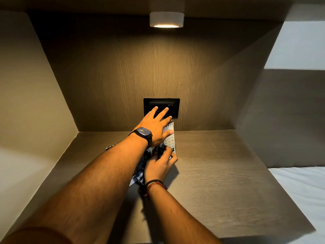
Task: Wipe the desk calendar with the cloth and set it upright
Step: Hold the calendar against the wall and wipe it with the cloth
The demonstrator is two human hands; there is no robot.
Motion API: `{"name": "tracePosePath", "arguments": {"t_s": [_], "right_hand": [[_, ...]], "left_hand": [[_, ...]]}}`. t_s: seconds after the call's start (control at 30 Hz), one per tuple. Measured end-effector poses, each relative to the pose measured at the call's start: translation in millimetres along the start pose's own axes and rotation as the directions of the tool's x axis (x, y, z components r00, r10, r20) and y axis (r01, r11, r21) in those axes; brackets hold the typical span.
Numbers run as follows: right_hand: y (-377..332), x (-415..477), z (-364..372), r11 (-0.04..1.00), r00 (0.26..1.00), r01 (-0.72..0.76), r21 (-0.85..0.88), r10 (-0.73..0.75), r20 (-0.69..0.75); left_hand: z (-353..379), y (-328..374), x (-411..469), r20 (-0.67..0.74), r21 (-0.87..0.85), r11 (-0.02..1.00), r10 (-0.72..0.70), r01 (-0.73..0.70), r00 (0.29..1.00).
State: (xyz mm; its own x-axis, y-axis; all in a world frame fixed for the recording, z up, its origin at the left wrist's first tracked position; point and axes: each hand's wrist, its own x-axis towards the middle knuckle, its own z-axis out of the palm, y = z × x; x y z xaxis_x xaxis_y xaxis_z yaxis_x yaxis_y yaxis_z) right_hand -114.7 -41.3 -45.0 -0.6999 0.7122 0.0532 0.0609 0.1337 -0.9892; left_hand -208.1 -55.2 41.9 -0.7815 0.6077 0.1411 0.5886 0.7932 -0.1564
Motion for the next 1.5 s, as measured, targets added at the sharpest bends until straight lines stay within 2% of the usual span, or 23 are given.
{"name": "tracePosePath", "arguments": {"t_s": [0.2,0.33,0.43,0.53,0.7,0.8,0.93,1.1,1.2,1.33,1.5], "right_hand": [[1,1,-1,0.993,0.993,-0.119,-0.013,0.119,-0.009],[-9,6,2,0.999,0.999,0.029,0.016,-0.028,-0.032],[3,1,-2,0.999,0.999,-0.035,-0.02,0.035,0.032],[8,2,-7,0.993,0.992,-0.12,-0.012,0.12,0.023],[-9,5,-2,0.999,1.0,0.031,0.041,-0.031,-0.004],[-2,0,-3,1.0,0.999,0.016,-0.016,-0.016,0.041],[-4,7,-5,0.996,0.996,-0.079,0.04,0.08,-0.026],[5,-1,-7,0.999,0.998,-0.043,-0.028,0.045,0.055],[1,5,-6,0.994,0.994,-0.105,0.004,0.105,0.0],[-8,5,1,0.999,1.0,0.019,0.035,-0.019,-0.008],[1,6,-3,0.995,0.996,-0.086,0.041,0.086,-0.007]], "left_hand": [[3,-1,2,-0.009,-0.004,1.0,0.001,-0.001,1.0],[5,-3,2,-0.044,0.015,1.0,0.009,-0.008,0.999],[7,-3,2,-0.039,0.006,1.0,-0.001,0.002,0.999],[8,-2,2,-0.05,-0.004,1.0,0.0,0.0,0.999],[7,-3,4,-0.049,-0.021,1.0,-0.005,0.004,0.999],[8,-2,3,-0.063,-0.029,1.0,0.0,-0.002,0.998],[8,-2,3,-0.058,-0.024,1.0,0.001,-0.002,0.998],[9,-4,3,-0.055,-0.027,1.0,-0.002,0.001,0.998],[8,-4,3,-0.054,-0.021,1.0,-0.002,0.0,0.999],[7,-4,3,-0.041,-0.015,1.0,0.004,-0.004,0.999],[6,-2,1,-0.053,-0.041,0.999,0.004,-0.006,0.999]]}}
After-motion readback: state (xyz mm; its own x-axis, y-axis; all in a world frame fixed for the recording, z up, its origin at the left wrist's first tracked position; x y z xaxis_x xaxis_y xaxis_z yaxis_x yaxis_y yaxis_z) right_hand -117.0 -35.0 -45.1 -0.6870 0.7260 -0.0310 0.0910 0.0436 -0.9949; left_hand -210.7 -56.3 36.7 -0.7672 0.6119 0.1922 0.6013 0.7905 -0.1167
